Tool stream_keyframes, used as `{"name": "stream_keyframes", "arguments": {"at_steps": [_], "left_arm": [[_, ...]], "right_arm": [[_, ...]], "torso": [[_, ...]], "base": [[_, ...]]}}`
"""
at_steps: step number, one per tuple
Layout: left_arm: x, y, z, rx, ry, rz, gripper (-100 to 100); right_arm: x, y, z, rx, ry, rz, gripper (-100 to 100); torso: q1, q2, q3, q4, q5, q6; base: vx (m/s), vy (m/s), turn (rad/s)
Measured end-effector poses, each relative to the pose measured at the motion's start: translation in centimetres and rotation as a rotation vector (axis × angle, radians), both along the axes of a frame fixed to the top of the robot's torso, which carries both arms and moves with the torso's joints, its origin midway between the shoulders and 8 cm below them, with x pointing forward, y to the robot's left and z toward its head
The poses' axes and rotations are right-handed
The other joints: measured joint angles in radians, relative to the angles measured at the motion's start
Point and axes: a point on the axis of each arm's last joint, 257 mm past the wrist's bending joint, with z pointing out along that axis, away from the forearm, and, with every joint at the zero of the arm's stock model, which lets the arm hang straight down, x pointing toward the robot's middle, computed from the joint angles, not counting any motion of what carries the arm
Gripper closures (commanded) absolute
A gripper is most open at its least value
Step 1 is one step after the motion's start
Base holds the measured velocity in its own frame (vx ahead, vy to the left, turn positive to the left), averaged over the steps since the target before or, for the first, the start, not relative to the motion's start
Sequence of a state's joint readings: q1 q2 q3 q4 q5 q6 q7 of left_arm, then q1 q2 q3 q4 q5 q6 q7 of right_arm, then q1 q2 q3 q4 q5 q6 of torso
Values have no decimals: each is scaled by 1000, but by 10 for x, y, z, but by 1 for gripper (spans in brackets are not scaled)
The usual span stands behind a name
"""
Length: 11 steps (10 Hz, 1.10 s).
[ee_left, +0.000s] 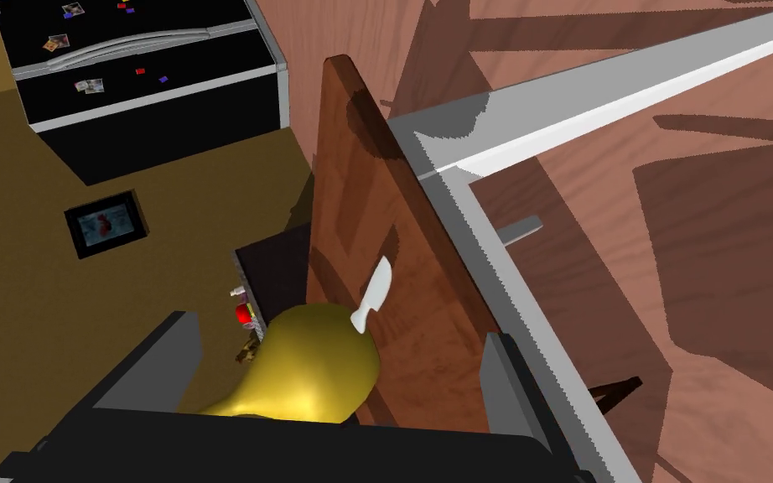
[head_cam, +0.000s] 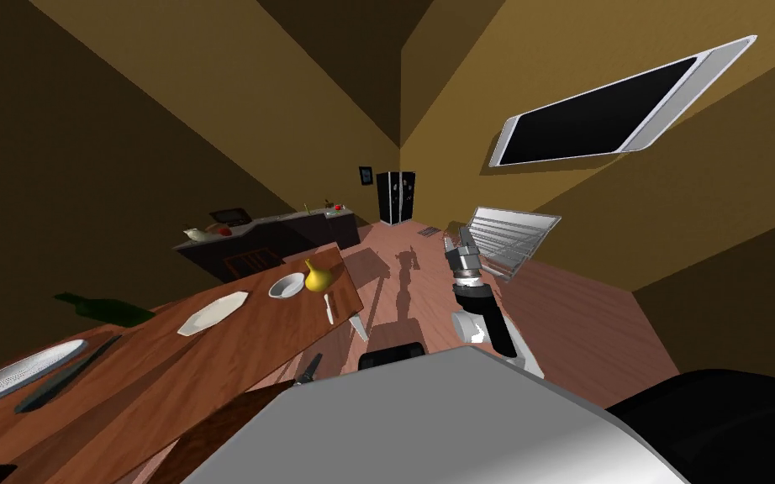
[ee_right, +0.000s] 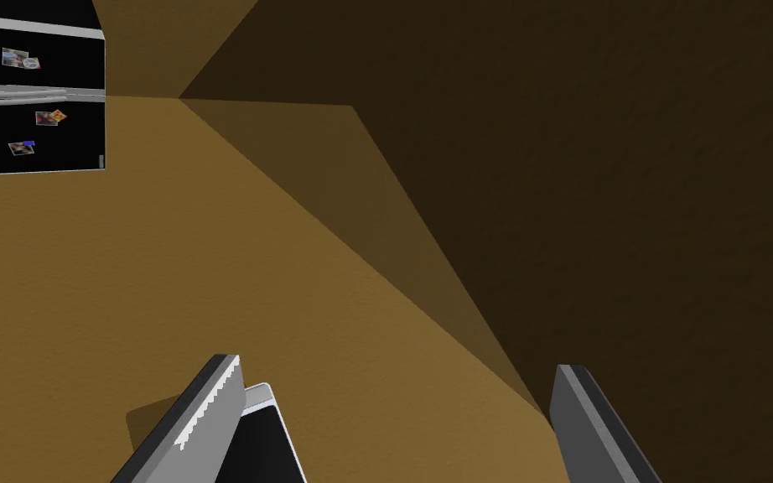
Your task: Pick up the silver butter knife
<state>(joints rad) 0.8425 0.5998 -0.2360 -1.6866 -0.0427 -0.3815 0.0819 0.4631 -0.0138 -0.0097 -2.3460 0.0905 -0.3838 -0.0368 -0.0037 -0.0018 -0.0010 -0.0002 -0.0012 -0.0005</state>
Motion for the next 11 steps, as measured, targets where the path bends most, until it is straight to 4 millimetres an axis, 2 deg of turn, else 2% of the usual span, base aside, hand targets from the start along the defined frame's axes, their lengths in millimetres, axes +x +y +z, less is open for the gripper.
{"name": "stream_keyframes", "arguments": {"at_steps": [3,5,6,7,8,10,11], "left_arm": [[-46,16,-29,36,118,-1,-100],[-62,28,-40,52,159,1,-100],[-79,33,-52,64,200,1,-100],[-103,51,-66,88,259,-1,-100],[-117,57,-67,96,288,0,-100],[-163,71,-85,132,389,-1,-100],[-179,77,-88,145,421,-1,-100]], "right_arm": [[0,0,0,0,0,0,0],[0,0,0,0,0,0,0],[0,0,0,0,0,0,0],[0,0,0,0,0,0,0],[0,0,0,0,0,0,0],[0,0,0,0,0,0,0],[0,0,0,0,0,0,0]], "torso": [[0,-1,-1,0,0,1],[2,1,1,0,0,0],[2,1,0,0,0,1],[0,-3,-2,0,0,1],[0,-4,-2,-1,0,0],[0,-6,-3,-1,0,1],[0,-5,-3,-1,0,0]], "base": [[70,-62,-145],[40,-32,-77],[124,-92,-383],[124,-63,-103],[129,-35,-180],[147,-65,-206],[141,-52,-175]]}}
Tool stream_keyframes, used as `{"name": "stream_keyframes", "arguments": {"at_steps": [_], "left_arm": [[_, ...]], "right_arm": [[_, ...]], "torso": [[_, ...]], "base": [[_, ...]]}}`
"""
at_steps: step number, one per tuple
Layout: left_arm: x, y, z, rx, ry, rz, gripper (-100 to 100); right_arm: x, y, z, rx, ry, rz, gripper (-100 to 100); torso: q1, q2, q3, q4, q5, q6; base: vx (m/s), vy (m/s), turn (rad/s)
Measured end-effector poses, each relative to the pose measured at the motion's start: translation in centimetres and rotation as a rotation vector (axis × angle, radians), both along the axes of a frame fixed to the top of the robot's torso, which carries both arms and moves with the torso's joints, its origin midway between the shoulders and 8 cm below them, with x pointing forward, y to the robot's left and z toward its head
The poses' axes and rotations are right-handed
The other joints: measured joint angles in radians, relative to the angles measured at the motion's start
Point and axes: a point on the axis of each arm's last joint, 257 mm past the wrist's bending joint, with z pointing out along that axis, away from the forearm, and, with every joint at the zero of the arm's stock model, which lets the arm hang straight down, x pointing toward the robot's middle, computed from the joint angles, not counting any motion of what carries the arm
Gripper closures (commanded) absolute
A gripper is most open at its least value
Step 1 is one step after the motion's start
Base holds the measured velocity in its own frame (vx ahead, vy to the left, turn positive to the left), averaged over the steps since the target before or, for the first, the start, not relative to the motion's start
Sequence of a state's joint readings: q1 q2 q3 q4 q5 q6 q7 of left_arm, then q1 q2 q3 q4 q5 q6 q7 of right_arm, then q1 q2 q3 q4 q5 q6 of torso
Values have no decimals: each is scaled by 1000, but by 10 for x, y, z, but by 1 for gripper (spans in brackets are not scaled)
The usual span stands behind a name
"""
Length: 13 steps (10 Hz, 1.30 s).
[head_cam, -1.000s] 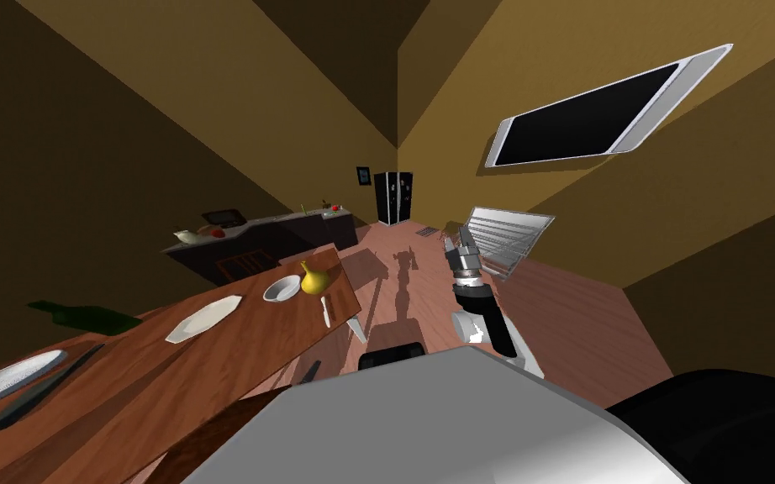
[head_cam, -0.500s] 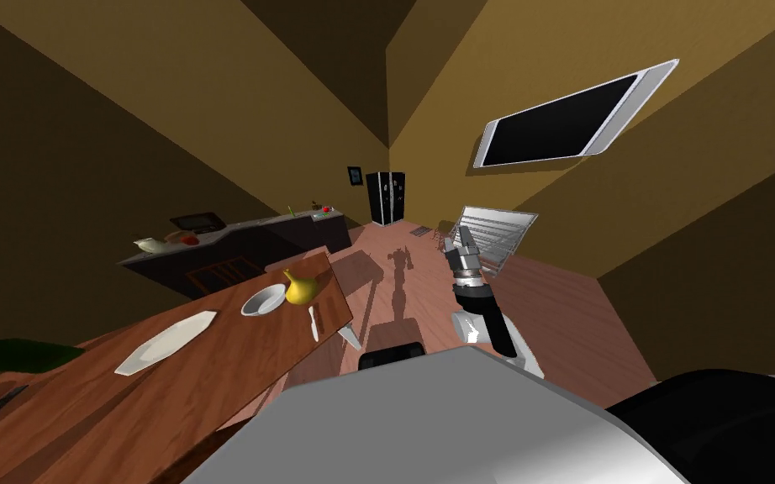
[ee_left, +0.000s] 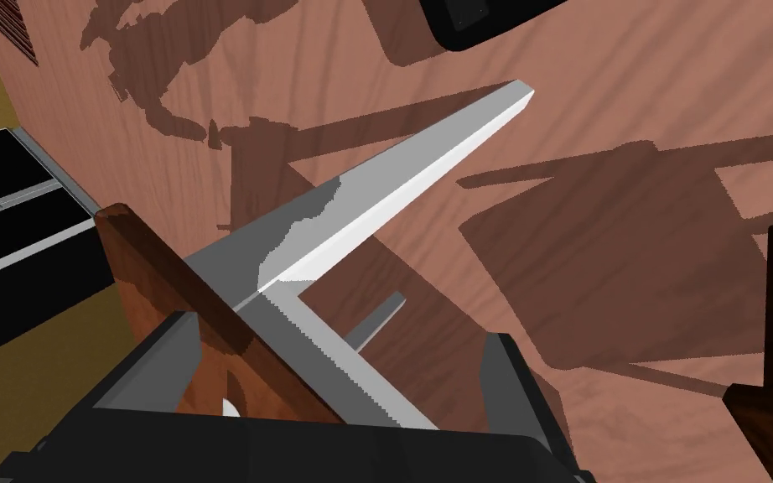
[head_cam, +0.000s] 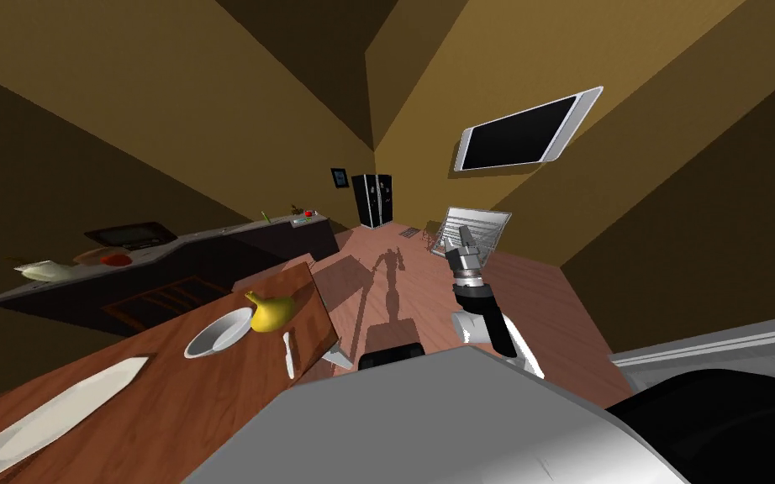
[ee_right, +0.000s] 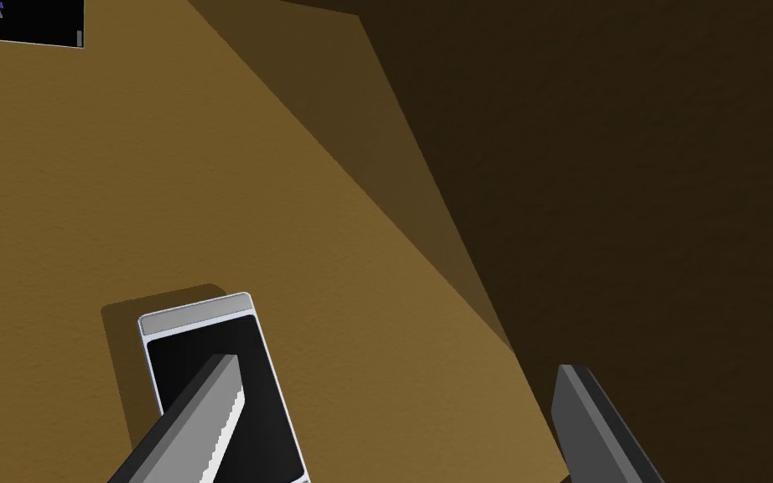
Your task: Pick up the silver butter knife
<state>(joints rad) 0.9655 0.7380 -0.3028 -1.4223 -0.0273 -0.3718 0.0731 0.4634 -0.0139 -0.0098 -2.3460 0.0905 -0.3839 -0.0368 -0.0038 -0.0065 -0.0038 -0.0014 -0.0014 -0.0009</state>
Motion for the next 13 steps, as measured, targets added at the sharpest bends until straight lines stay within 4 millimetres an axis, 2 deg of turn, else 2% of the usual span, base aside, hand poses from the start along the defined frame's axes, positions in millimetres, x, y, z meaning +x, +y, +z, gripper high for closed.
{"name": "stream_keyframes", "arguments": {"at_steps": [1,2,4,5,6,9,11,13], "left_arm": [[-20,14,-2,18,44,-1,-100],[-33,19,-5,27,69,1,-100],[-76,39,-9,63,157,-3,-100],[-88,45,-10,74,182,-5,-100],[-109,54,-12,91,221,-5,-100],[-171,86,-8,153,348,-17,-100],[-204,115,0,199,424,-31,-100],[-224,134,6,240,472,-44,-100]], "right_arm": [[0,0,0,0,0,0,0],[0,0,0,0,0,0,0],[0,0,0,0,0,0,0],[0,0,0,0,0,0,0],[0,0,0,0,0,0,0],[0,0,0,0,0,0,0],[0,0,0,0,0,0,0],[0,0,0,0,0,0,0]], "torso": [[0,-1,0,0,0,1],[1,1,1,0,0,0],[0,0,0,0,0,1],[1,1,1,0,0,0],[2,-1,0,0,1,1],[2,-6,-3,-1,1,1],[5,-12,-7,-2,1,2],[5,-12,-7,-2,1,1]], "base": [[104,-38,-97],[108,-46,-188],[135,-39,-183],[163,-18,-149],[197,-28,-251],[238,-16,-240],[333,60,-287],[253,61,-162]]}}
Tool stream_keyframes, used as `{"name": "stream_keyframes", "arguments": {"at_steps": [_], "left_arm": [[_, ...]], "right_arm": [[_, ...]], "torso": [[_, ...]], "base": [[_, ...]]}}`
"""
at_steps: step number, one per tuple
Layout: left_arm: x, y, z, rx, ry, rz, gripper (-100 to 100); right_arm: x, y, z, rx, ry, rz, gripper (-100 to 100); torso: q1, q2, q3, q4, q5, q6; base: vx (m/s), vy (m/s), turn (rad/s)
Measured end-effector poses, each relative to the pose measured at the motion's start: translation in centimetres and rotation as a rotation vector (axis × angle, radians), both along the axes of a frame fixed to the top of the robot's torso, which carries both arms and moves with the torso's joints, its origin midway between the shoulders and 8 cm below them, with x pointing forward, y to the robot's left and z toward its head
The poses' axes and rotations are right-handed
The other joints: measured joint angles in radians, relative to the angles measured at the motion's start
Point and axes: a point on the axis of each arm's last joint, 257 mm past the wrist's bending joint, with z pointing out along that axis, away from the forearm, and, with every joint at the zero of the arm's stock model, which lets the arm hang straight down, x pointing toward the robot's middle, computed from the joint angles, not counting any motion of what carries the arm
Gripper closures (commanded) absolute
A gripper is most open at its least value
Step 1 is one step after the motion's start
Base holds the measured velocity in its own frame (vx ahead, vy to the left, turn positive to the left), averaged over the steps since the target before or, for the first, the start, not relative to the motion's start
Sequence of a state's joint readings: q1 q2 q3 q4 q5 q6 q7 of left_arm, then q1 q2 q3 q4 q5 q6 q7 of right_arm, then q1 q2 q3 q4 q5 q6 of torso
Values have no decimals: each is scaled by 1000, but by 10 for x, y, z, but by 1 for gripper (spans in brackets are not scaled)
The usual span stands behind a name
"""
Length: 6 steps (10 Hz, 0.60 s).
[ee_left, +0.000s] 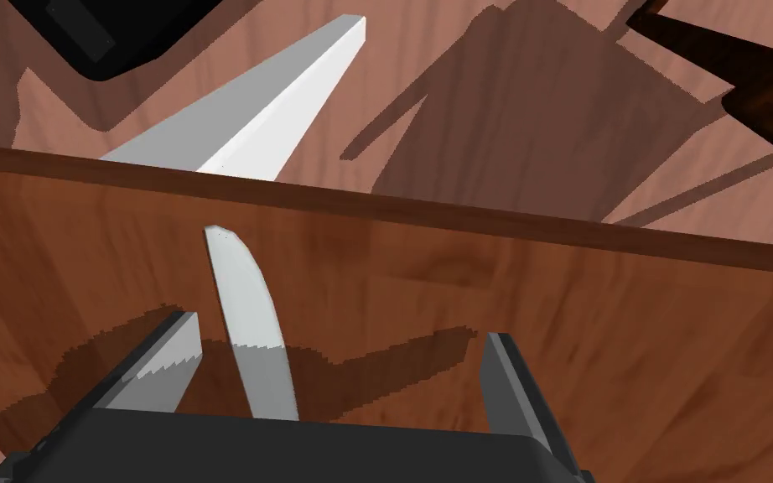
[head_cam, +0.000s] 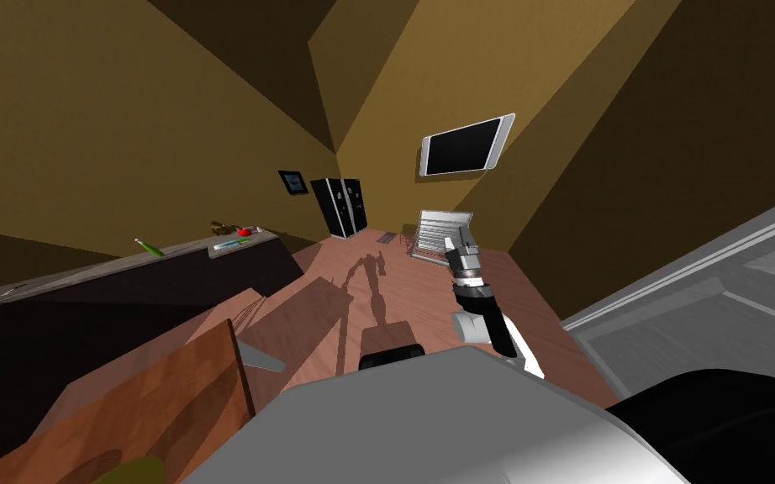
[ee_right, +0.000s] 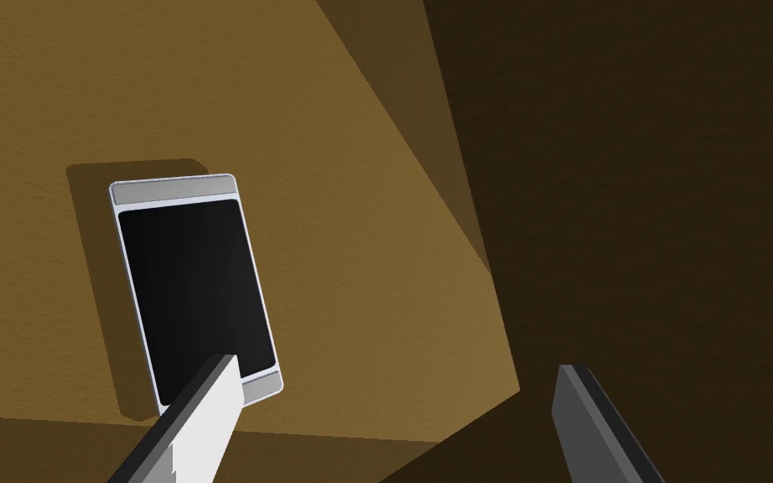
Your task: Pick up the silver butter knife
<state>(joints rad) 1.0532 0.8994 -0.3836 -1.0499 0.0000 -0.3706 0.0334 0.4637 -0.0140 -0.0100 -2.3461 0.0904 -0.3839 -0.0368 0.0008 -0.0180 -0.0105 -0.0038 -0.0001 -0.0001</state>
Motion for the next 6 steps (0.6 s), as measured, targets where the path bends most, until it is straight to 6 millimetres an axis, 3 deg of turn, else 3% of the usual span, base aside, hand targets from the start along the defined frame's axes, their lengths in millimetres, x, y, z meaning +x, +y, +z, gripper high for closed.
{"name": "stream_keyframes", "arguments": {"at_steps": [2,3,4,6], "left_arm": [[-2,14,2,23,15,-14,-100],[-1,14,2,24,14,-15,0],[-1,14,2,24,14,-15,-100],[1,6,-11,22,12,-9,-100]], "right_arm": [[0,0,0,0,0,0,0],[0,0,0,0,0,0,0],[0,0,0,0,0,0,0],[0,0,0,0,0,0,0]], "torso": [[2,7,4,2,0,0],[-1,13,7,3,0,-1],[-4,18,10,4,-1,-1],[-2,22,13,5,0,-1]], "base": [[125,84,-110],[16,11,3],[-1,34,-41],[-28,55,-39]]}}
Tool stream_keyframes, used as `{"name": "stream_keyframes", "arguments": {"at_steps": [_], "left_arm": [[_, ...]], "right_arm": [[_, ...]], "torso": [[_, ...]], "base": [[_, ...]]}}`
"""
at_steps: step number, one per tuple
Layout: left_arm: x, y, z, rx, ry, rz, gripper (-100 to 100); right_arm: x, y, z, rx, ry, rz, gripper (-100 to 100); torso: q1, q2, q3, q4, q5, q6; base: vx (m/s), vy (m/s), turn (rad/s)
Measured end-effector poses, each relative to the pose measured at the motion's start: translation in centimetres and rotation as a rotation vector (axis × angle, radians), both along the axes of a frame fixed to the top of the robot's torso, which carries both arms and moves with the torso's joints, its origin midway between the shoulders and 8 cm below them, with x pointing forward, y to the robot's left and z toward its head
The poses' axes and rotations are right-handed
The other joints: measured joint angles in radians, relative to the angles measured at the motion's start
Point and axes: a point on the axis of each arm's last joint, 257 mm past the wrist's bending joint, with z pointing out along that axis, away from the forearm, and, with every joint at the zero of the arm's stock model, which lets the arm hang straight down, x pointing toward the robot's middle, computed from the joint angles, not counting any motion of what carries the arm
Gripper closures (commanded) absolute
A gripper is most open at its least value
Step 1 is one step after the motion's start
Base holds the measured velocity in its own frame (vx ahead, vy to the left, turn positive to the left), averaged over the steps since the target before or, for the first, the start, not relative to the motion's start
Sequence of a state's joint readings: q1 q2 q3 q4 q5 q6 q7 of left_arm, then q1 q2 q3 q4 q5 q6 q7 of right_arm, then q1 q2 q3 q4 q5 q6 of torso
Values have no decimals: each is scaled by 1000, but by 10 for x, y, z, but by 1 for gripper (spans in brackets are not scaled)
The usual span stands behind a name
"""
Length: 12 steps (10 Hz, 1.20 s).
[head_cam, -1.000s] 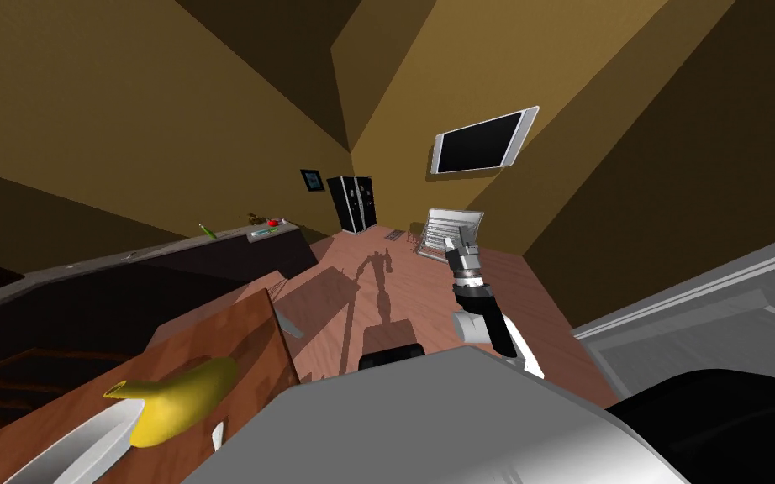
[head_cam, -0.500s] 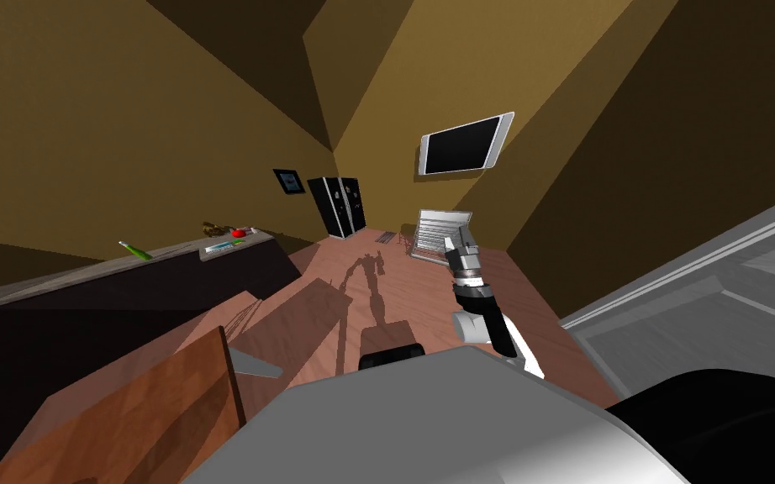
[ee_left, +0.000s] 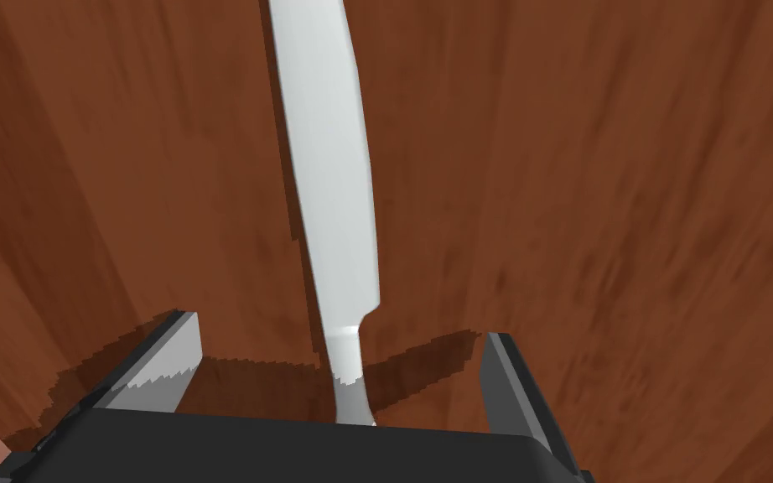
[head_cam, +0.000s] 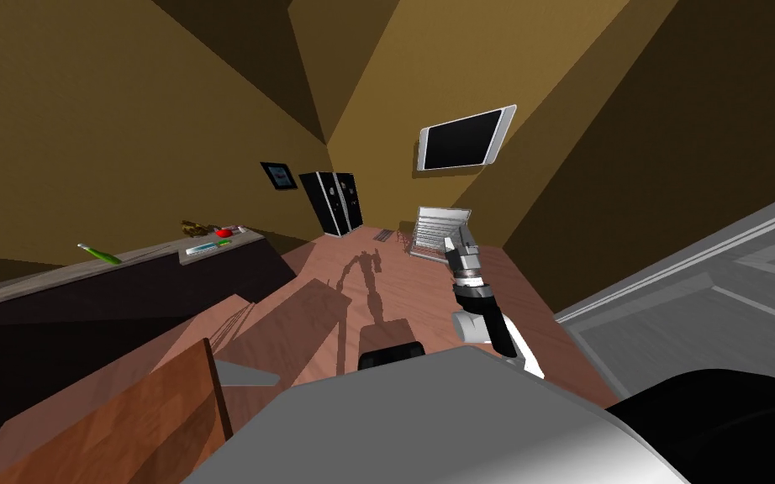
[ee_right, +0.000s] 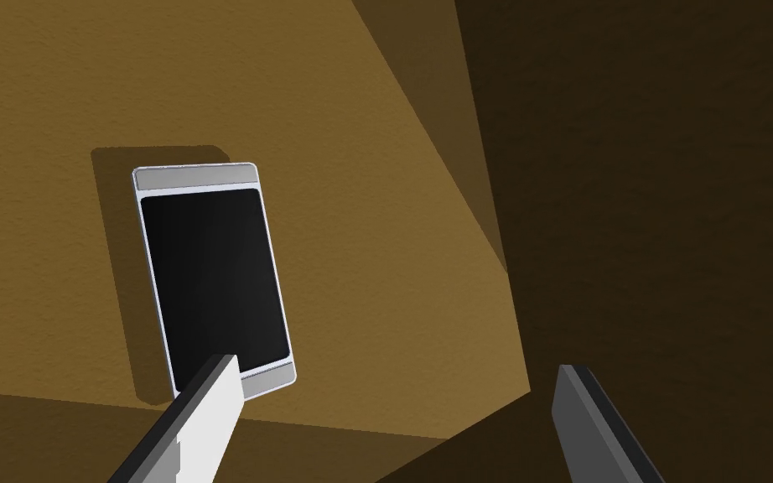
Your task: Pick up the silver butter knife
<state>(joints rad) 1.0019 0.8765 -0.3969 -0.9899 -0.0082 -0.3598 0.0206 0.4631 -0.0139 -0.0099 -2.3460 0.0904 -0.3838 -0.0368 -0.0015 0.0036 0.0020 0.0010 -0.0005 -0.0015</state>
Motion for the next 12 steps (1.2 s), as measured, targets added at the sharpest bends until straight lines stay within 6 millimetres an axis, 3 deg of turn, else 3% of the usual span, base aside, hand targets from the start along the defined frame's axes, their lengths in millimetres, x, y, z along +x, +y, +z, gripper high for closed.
{"name": "stream_keyframes", "arguments": {"at_steps": [1,2,6,7,8,11,12], "left_arm": [[0,-5,-8,-1,0,3,-100],[0,-5,-9,-1,1,3,100],[1,-6,-9,-3,-2,2,100],[1,-6,-9,-3,-2,2,0],[1,-6,-9,-3,-2,2,100],[-3,5,9,3,3,-5,100],[-4,6,9,3,3,-5,0]], "right_arm": [[0,0,0,0,0,0,0],[0,0,0,0,0,0,0],[0,0,0,0,0,0,0],[0,0,0,0,0,0,0],[0,0,0,0,0,0,0],[0,0,0,0,0,0,0],[0,0,0,0,0,0,0]], "torso": [[1,1,1,0,0,0],[-1,1,1,0,0,0],[3,3,2,1,3,-1],[3,3,2,1,3,-1],[3,3,2,1,3,-1],[-1,2,1,1,2,-1],[1,2,2,1,2,-1]], "base": [[-17,26,-12],[0,0,0],[0,0,-3],[0,0,0],[17,-22,37],[18,-40,38],[1,-5,0]]}}
